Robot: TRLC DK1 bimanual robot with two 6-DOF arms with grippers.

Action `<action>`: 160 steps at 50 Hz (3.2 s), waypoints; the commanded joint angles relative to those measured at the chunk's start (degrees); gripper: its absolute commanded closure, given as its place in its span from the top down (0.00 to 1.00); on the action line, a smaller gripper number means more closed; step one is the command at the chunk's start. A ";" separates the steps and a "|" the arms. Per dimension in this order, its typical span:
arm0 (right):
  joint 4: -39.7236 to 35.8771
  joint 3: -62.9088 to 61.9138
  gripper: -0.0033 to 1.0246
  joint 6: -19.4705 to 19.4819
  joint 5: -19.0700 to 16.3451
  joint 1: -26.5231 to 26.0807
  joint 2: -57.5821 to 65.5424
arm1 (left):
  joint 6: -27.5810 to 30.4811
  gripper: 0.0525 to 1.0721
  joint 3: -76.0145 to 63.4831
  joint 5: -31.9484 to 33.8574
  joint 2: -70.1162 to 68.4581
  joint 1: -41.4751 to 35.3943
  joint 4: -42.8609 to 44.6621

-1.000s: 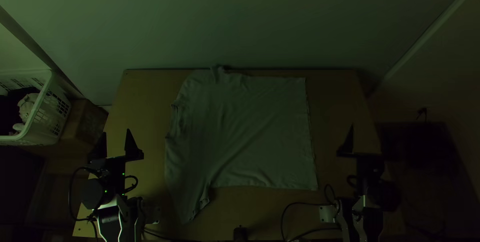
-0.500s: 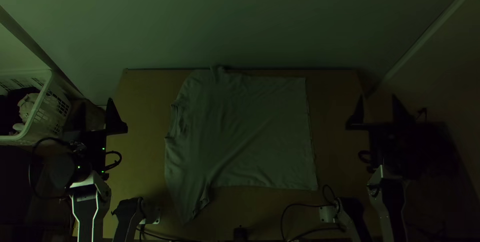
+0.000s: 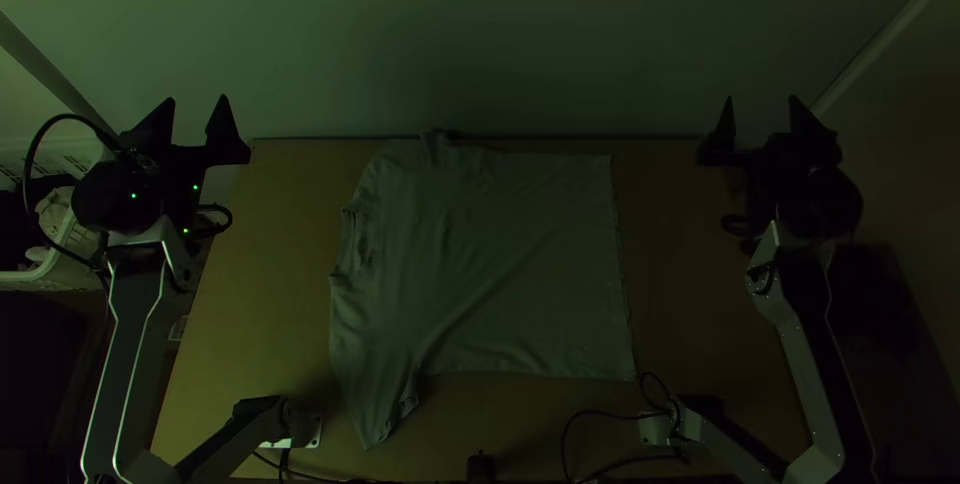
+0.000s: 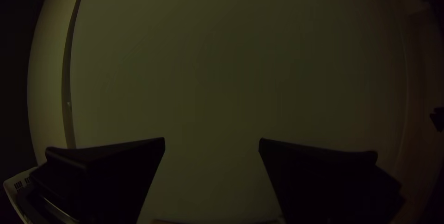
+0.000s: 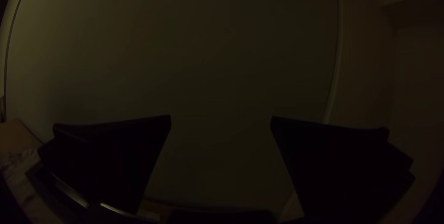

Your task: Fold the t-shirt

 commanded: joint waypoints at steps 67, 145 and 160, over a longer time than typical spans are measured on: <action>-35.30 41.84 0.96 20.90 2.57 8.21 49.21 | -8.03 0.94 62.28 -1.31 66.37 -12.45 -44.13; -42.34 44.74 0.96 30.57 -0.07 7.60 58.26 | -3.99 0.02 65.53 -6.32 82.46 -15.88 -44.13; -49.81 54.41 0.96 32.85 -0.24 6.54 66.61 | -4.16 0.02 65.53 -6.15 78.24 -15.52 -43.60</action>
